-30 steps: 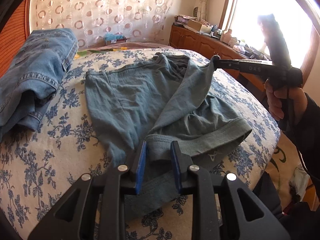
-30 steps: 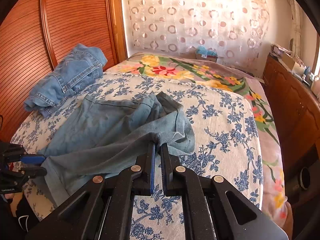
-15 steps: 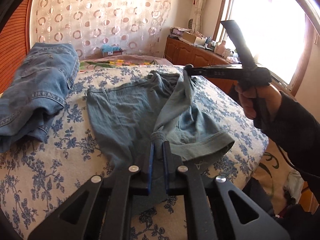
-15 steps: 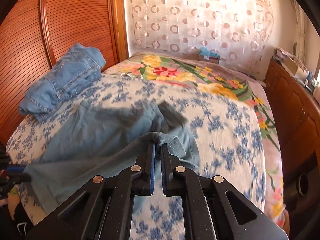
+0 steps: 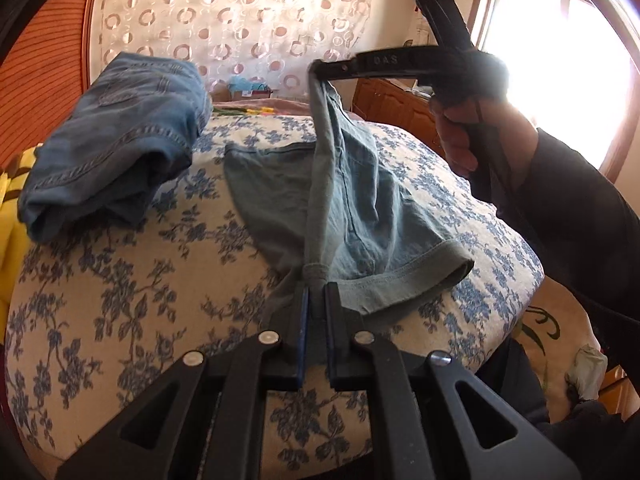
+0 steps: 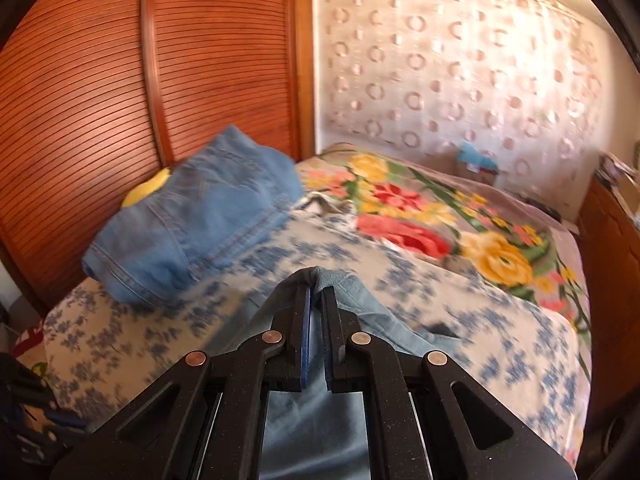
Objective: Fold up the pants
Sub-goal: 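Lift the held hem with the left gripper, lay it down, then open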
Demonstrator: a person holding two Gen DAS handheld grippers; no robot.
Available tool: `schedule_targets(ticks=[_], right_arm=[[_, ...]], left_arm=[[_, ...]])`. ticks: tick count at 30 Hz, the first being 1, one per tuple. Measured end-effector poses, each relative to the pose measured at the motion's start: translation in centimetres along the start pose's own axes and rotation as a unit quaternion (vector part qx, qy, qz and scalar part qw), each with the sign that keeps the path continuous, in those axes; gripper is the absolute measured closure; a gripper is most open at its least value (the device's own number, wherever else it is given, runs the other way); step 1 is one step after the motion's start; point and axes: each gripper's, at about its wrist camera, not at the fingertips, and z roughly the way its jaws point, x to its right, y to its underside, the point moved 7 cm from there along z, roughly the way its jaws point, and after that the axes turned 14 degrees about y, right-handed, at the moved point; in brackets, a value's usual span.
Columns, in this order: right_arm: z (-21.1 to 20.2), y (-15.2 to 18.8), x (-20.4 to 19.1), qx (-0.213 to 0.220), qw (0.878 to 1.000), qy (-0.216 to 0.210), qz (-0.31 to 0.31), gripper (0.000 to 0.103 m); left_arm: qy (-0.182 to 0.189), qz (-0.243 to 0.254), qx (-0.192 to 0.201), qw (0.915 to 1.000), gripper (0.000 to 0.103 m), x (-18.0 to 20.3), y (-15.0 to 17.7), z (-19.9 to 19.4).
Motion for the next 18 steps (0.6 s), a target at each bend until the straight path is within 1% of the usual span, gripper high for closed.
schedule_targets(ticks=[4,7,10,13,18], right_arm=[[1.7,0.2,-2.5,-0.018,1.000,-0.014,-0.008,0.100],[2.4,0.9,-2.7,-0.035,0.999,-0.013,0.005,0.099],[1.8,1.8,-1.9,-0.040,0.999,-0.011,0.013,0.094],[0.5,3.1,-0.6,-0.046,0.999,-0.004,0.015,0.093],[-1.5,5.8,1.3,-0.058,0.998,0.005,0.032,0.089]], left_arm=[[-0.002,-0.009,-0.007,0.9999,0.098,-0.5,1.1,0.1],[0.000,-0.008,-0.011,0.9999,0.098,-0.6,1.5,0.2],[0.001,-0.006,-0.009,0.9999,0.098,-0.4,1.3,0.2],[-0.001,-0.003,-0.010,0.9999,0.098,-0.4,1.2,0.3],[-0.009,-0.002,-0.004,0.9999,0.090,-0.7,0.1,-0.1]])
